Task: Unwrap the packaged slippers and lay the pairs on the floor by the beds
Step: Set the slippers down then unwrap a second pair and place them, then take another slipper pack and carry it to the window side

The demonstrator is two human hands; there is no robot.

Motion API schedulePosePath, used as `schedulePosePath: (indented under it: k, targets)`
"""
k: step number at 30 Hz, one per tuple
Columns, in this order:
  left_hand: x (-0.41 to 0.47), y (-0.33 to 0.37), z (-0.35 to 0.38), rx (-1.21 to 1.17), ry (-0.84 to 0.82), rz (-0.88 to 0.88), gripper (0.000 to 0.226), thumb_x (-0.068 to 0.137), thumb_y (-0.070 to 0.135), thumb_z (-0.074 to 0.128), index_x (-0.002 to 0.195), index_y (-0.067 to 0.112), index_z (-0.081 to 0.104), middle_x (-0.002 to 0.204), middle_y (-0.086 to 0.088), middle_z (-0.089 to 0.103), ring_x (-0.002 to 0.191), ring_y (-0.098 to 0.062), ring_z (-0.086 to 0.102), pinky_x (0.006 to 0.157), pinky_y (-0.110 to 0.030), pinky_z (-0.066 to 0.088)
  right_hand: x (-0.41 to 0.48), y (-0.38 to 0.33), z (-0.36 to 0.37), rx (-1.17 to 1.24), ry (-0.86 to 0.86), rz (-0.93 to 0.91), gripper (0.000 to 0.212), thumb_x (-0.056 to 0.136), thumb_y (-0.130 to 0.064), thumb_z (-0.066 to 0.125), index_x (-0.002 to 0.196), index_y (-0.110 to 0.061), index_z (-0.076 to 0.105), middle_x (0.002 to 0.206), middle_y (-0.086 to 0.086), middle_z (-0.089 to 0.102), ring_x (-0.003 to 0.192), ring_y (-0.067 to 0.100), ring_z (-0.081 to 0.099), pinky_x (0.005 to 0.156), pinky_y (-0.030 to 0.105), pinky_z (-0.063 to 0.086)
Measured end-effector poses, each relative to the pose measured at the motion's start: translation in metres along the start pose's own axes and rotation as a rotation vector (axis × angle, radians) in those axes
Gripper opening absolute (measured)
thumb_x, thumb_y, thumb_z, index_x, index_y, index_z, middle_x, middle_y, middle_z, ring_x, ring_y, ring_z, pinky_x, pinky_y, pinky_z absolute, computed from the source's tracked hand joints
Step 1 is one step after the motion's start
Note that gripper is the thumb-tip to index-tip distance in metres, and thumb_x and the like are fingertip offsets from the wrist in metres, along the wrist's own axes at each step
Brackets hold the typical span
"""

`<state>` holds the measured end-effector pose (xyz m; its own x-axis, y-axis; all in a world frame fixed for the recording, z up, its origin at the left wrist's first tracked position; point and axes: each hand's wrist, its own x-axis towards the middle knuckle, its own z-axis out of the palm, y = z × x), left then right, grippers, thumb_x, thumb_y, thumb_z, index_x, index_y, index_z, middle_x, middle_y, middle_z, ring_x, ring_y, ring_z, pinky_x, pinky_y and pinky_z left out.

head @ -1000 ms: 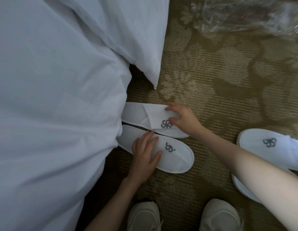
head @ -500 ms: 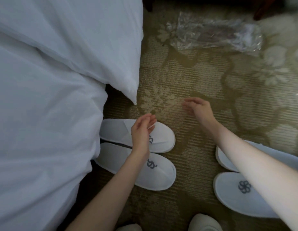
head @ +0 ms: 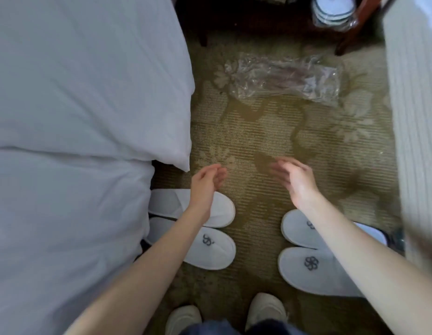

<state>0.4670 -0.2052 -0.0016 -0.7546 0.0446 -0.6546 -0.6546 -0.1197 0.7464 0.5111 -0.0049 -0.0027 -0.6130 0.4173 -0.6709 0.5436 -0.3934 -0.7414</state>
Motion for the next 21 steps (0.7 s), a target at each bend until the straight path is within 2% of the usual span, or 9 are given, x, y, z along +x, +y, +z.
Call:
schedulePosePath:
  k: [3, 8, 12, 15, 18, 21]
  targets:
    - [-0.051, 0.050, 0.015, 0.061, -0.019, -0.059, 0.022, 0.099, 0.014, 0.045, 0.106, 0.006, 0.065, 0.094, -0.006, 0.071, 0.087, -0.017, 0.068, 0.090, -0.032, 0.052, -0.056, -0.052, -0.009, 0.009, -0.039, 0.018, 0.017, 0.092, -0.007, 0.054, 0.100, -0.011, 0.069, 0.106, 0.015, 0.071, 0.099, 0.026, 0.069, 0.093, 0.036, 0.051]
    - [-0.153, 0.147, 0.050, 0.144, -0.073, -0.078, 0.022, 0.097, 0.019, 0.047, 0.095, 0.017, 0.068, 0.101, -0.005, 0.072, 0.097, -0.019, 0.068, 0.092, -0.031, 0.051, -0.150, -0.152, -0.030, 0.016, -0.056, 0.046, 0.018, 0.093, -0.011, 0.052, 0.096, -0.016, 0.069, 0.103, 0.010, 0.072, 0.100, 0.023, 0.069, 0.093, 0.034, 0.049]
    - [-0.226, 0.221, 0.080, 0.176, -0.074, -0.078, 0.024, 0.098, 0.020, 0.047, 0.103, 0.013, 0.068, 0.105, -0.007, 0.072, 0.097, -0.021, 0.068, 0.089, -0.030, 0.052, -0.222, -0.232, -0.041, 0.020, -0.066, 0.069, 0.016, 0.094, -0.015, 0.052, 0.095, -0.017, 0.068, 0.101, 0.008, 0.072, 0.099, 0.021, 0.068, 0.090, 0.034, 0.049]
    - [-0.274, 0.271, 0.095, 0.193, -0.049, -0.070, 0.024, 0.097, 0.022, 0.049, 0.103, 0.011, 0.069, 0.100, -0.005, 0.073, 0.095, -0.020, 0.069, 0.087, -0.029, 0.053, -0.274, -0.286, -0.046, 0.024, -0.088, 0.095, 0.014, 0.095, -0.018, 0.052, 0.099, -0.018, 0.066, 0.109, 0.010, 0.070, 0.100, 0.019, 0.067, 0.086, 0.031, 0.049]
    - [-0.318, 0.303, 0.098, 0.228, -0.024, -0.055, 0.025, 0.099, 0.023, 0.047, 0.100, 0.013, 0.069, 0.096, -0.001, 0.073, 0.095, -0.018, 0.069, 0.084, -0.028, 0.053, -0.318, -0.326, -0.049, 0.024, -0.104, 0.108, 0.016, 0.096, -0.018, 0.050, 0.103, -0.016, 0.064, 0.113, 0.011, 0.069, 0.102, 0.020, 0.066, 0.090, 0.033, 0.048]
    - [-0.353, 0.319, 0.095, 0.273, 0.021, -0.082, 0.025, 0.099, 0.023, 0.045, 0.090, 0.018, 0.068, 0.091, 0.000, 0.072, 0.094, -0.019, 0.067, 0.083, -0.028, 0.052, -0.352, -0.355, -0.053, 0.015, -0.119, 0.108, 0.023, 0.097, -0.019, 0.047, 0.114, -0.012, 0.061, 0.115, 0.011, 0.067, 0.106, 0.022, 0.064, 0.094, 0.034, 0.047]
